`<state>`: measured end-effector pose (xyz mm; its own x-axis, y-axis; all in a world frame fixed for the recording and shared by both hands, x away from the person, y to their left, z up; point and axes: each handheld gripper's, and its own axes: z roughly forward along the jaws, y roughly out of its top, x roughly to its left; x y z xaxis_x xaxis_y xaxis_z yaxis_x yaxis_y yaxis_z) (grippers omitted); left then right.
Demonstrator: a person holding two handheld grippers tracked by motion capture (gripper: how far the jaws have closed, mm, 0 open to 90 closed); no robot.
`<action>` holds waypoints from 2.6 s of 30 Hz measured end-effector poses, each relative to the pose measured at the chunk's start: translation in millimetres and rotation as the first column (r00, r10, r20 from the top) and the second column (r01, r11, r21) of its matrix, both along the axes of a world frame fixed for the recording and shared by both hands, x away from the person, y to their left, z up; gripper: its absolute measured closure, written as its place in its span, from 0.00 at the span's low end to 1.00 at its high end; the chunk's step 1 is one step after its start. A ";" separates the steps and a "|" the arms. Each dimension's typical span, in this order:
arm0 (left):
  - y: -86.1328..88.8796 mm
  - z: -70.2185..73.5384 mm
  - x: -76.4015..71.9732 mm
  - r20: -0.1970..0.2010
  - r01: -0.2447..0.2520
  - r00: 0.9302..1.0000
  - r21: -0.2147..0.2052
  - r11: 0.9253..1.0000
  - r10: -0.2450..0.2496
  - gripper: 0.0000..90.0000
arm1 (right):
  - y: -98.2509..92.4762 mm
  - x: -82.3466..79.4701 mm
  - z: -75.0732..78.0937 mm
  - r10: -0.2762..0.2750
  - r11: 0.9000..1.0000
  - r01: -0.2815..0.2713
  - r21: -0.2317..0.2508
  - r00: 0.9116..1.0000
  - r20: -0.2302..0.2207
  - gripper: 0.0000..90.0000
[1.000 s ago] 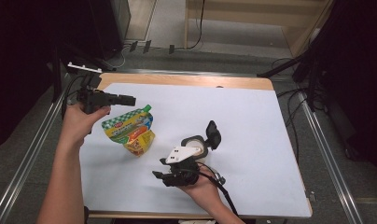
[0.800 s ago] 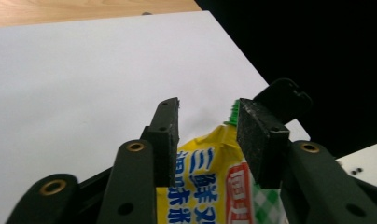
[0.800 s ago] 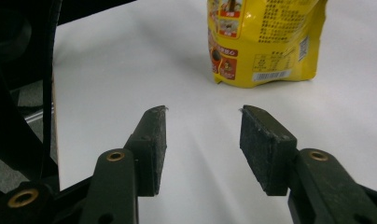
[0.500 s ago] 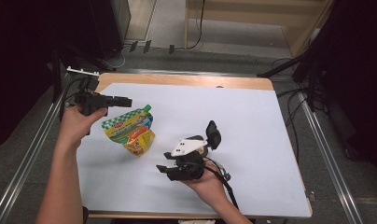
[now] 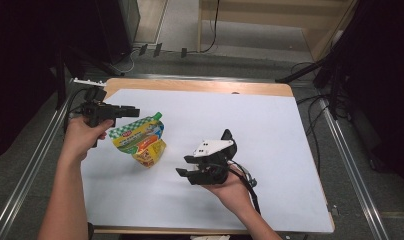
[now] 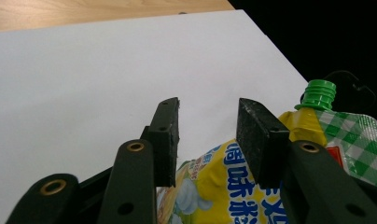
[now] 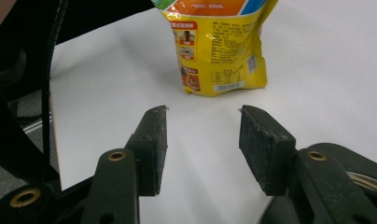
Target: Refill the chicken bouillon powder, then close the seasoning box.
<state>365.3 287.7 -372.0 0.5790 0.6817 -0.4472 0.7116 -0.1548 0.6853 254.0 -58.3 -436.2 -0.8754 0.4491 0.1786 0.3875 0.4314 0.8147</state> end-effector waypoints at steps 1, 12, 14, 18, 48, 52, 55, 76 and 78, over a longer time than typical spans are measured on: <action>0.3 -0.1 0.1 0.000 -0.002 1.000 0.001 1.000 0.002 0.66 | -1.4 0.8 0.6 -0.002 1.000 0.002 -0.003 1.000 -0.002 0.59; 4.2 -7.4 0.7 0.046 -0.029 0.999 0.005 1.000 0.029 0.57 | -12.6 8.9 7.5 -0.015 1.000 0.015 0.001 1.000 -0.021 0.60; 5.0 -9.2 1.2 0.039 -0.032 0.999 0.009 0.999 0.032 0.57 | -15.3 10.4 9.3 -0.024 1.000 0.024 0.003 0.999 -0.023 0.60; 7.4 -10.9 2.2 0.032 -0.038 0.999 0.001 0.999 0.038 0.55 | -20.6 12.4 12.6 -0.027 1.000 0.027 0.001 0.999 -0.022 0.62; 1.1 -17.1 8.0 0.016 -0.040 0.999 0.019 0.999 0.040 0.50 | -89.7 23.8 54.3 -0.111 0.994 0.111 0.004 0.993 -0.032 0.99; 1.7 -16.8 7.4 0.016 -0.043 0.999 0.022 0.999 0.043 0.50 | -102.8 25.2 61.1 -0.133 0.991 0.133 0.010 0.991 -0.025 1.00; 1.6 -16.4 6.8 0.020 -0.043 0.999 0.023 0.999 0.043 0.50 | -112.8 26.1 65.9 -0.156 0.988 0.156 0.018 0.988 -0.013 1.00; 1.0 -17.2 7.1 0.015 -0.039 0.999 0.021 0.999 0.038 0.47 | -125.0 46.5 29.1 -0.227 0.974 0.228 0.000 0.970 -0.092 1.00; 0.8 -17.2 7.0 0.015 -0.040 0.999 0.020 0.999 0.039 0.47 | -122.6 46.3 27.7 -0.226 0.974 0.226 -0.010 0.970 -0.090 1.00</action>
<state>372.4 288.5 -389.2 0.5577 0.7130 -0.4250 0.7076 -0.1406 0.6925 300.3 -181.0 -408.5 -0.7313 0.6336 0.2525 0.5469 0.3234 0.7722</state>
